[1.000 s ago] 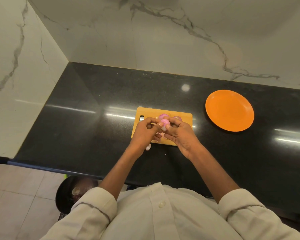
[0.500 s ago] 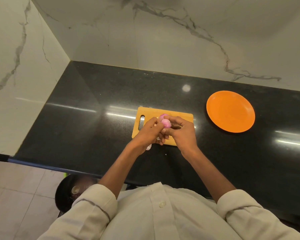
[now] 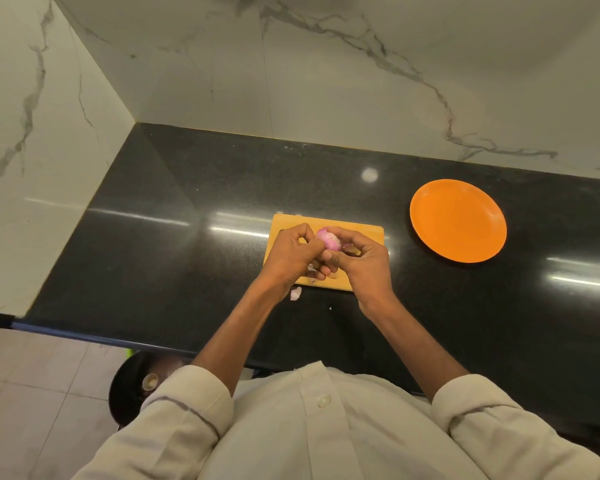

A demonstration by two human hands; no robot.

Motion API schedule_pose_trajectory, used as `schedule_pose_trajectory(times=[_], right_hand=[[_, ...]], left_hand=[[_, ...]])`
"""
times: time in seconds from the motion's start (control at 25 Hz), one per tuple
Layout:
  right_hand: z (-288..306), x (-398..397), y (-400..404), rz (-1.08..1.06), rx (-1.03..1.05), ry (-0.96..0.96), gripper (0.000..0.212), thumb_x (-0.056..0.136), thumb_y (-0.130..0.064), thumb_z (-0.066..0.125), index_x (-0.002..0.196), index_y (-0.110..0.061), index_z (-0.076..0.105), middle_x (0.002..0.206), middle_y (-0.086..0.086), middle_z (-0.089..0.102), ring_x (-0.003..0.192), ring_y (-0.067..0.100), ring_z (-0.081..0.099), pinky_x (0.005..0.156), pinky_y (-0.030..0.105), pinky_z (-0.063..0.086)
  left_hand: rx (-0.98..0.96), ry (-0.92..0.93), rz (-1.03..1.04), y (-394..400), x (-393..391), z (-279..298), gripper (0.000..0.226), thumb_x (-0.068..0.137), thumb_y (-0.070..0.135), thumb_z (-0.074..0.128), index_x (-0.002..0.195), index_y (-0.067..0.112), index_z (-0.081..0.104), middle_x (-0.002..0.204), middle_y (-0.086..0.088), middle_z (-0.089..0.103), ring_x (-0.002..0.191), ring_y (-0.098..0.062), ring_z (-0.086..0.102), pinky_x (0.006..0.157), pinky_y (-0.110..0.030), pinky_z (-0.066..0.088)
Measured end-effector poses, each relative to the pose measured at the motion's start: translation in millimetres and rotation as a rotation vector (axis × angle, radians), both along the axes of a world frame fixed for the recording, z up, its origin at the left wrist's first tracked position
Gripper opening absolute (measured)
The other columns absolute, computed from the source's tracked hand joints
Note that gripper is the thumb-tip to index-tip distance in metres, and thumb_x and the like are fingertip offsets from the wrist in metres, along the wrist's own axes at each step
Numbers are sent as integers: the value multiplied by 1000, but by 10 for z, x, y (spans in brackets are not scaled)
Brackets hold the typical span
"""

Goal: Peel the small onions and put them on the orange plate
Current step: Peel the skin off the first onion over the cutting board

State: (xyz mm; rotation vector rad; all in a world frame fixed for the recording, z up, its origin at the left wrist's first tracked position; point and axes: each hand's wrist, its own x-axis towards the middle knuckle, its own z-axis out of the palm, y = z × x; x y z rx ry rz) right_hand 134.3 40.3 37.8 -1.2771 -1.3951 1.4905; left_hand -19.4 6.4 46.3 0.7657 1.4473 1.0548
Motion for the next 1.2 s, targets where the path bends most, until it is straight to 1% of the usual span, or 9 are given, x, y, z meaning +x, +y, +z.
schedule_pose_trajectory(times=[0.12, 0.28, 0.44, 0.56, 0.72, 0.84, 0.96, 1.08, 1.2], right_hand=[[76, 20, 31, -22, -36, 93, 43, 83, 5, 82, 123, -11, 77, 111, 2, 79, 103, 13, 74, 84, 24, 61], [109, 37, 86, -13, -38, 115, 44, 82, 9, 81, 121, -11, 76, 112, 1, 78, 97, 10, 74, 81, 24, 61], [95, 19, 128, 5, -23, 90, 44, 81, 10, 81, 120, -12, 76, 111, 4, 77, 100, 17, 74, 80, 25, 62], [109, 15, 149, 0, -19, 85, 44, 81, 12, 80, 119, -10, 75, 111, 6, 77, 97, 13, 75, 78, 23, 61], [104, 23, 139, 2, -19, 58, 44, 82, 12, 80, 119, -11, 75, 108, 0, 77, 97, 10, 75, 78, 22, 61], [109, 28, 139, -20, -55, 97, 44, 82, 8, 83, 120, -11, 72, 112, 0, 77, 96, 7, 74, 77, 21, 60], [117, 53, 136, -71, -78, 100, 42, 82, 1, 85, 120, -13, 72, 114, -2, 77, 101, 5, 73, 79, 21, 60], [93, 94, 128, -63, -114, 124, 37, 85, -6, 85, 119, -17, 75, 113, -3, 79, 109, 14, 74, 89, 31, 63], [93, 90, 66, -54, -240, 234, 31, 89, -12, 82, 118, -17, 76, 116, 7, 79, 112, 25, 75, 91, 35, 63]], left_hand=[[14, -94, 4, -20, -24, 62, 6, 107, 8, 59, 102, 6, 58, 90, -31, 77, 75, -34, 77, 70, -40, 64], [-9, -235, -10, -22, -64, 113, 24, 113, 24, 53, 117, 1, 61, 101, -26, 78, 93, -39, 79, 74, -40, 67], [49, -74, 40, 32, 9, 66, 27, 110, 26, 62, 118, 1, 55, 94, -21, 80, 81, -35, 80, 71, -43, 66], [76, -5, 89, 86, 55, 4, 14, 112, 16, 57, 108, 2, 56, 85, -20, 78, 68, -29, 77, 63, -40, 64], [69, 80, 75, 140, 94, -55, 18, 113, 11, 50, 103, -1, 58, 77, -13, 71, 62, -17, 68, 61, -38, 63], [53, 14, 119, 127, 121, -77, 16, 114, 8, 47, 103, 3, 57, 79, -13, 70, 65, -19, 67, 59, -34, 62], [95, -48, 146, 90, 117, -110, 10, 112, 7, 51, 115, 0, 58, 95, -23, 76, 80, -31, 76, 68, -36, 66], [176, 10, 132, 38, 116, -85, 17, 106, 9, 66, 119, -1, 64, 100, -23, 79, 86, -32, 79, 73, -39, 65], [202, 108, 181, -16, 125, -53, 13, 99, 6, 74, 107, -4, 72, 89, -19, 80, 79, -24, 79, 70, -33, 64]])
